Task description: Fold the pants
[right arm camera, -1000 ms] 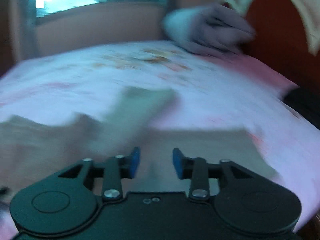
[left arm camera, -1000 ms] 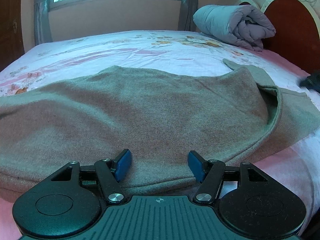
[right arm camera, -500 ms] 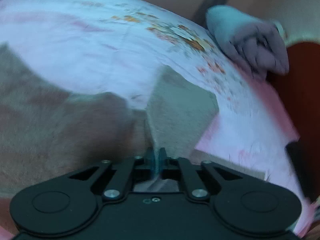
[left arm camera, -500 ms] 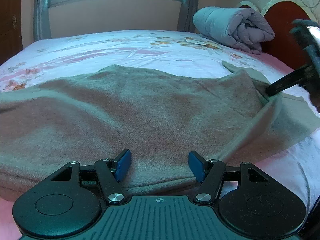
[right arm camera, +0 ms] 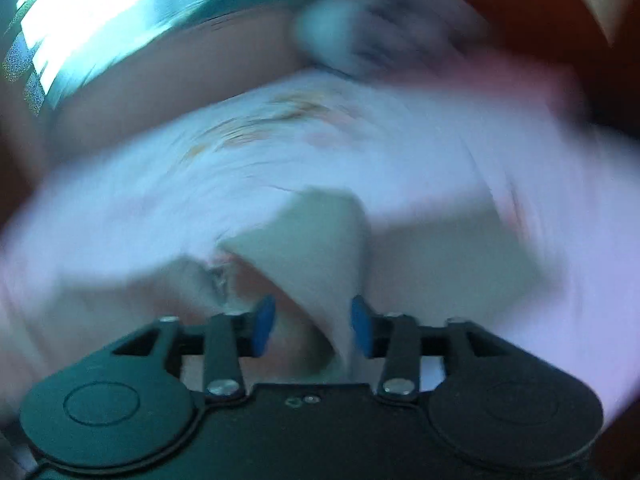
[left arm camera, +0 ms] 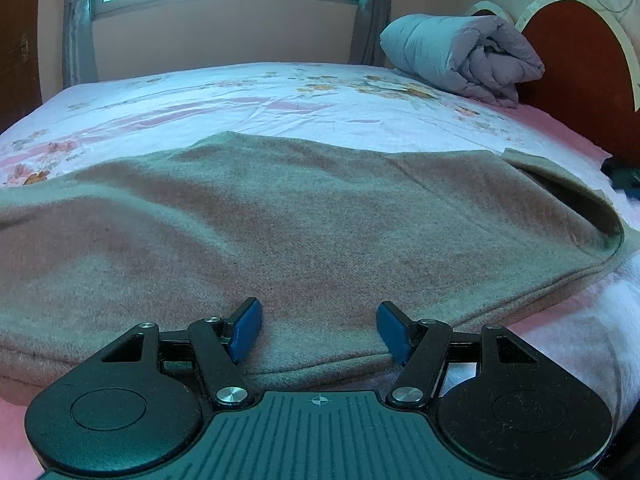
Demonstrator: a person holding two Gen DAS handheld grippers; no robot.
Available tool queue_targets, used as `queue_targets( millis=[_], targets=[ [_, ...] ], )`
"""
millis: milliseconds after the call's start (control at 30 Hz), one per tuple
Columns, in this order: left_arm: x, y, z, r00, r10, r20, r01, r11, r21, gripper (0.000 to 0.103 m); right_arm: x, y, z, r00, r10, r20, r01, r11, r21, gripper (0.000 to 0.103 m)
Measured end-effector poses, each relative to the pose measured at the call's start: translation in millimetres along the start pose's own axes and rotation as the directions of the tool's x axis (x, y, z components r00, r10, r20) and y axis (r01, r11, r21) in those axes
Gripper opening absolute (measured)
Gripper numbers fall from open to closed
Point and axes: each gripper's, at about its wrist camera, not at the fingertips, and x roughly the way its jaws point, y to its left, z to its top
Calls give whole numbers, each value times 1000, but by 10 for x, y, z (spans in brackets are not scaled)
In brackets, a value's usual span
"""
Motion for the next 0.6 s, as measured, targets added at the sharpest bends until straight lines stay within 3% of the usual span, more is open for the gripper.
queue_targets(
  millis=[67, 133, 233, 333, 367, 467, 533, 600],
  targets=[
    [-1, 2, 0, 1000, 2, -1, -2, 1000, -3, 65, 131, 420, 67, 998, -60, 31, 66, 947, -313, 41],
    [3, 13, 3, 1000, 1, -3, -1, 1000, -3, 65, 307, 716, 70, 994, -85, 62, 105, 858, -503, 39],
    [7, 20, 8, 1000, 0, -8, 0, 1000, -2, 65, 690, 964, 147, 989, -141, 51, 140, 750, -646, 38],
    [11, 23, 7, 1000, 0, -6, 0, 1000, 0, 65, 974, 1132, 182, 983, -179, 29, 146, 688, -710, 32],
    [12, 22, 7, 1000, 1, -5, -1, 1000, 0, 65, 1055, 1129, 162, 985, -175, 6, 126, 683, -720, 30],
    [13, 22, 5, 1000, 1, -4, -1, 1000, -1, 65, 1322, 1130, 172, 974, -218, -55, 109, 672, -733, 0],
    [11, 22, 5, 1000, -1, -5, 1, 1000, -1, 65, 1356, 1047, 326, 977, -200, -67, 103, 731, -675, 0],
    [10, 20, 3, 1000, -1, -6, 1, 1000, 2, 65, 1236, 903, 648, 991, -131, -39, 88, 829, -553, 0]
  ],
)
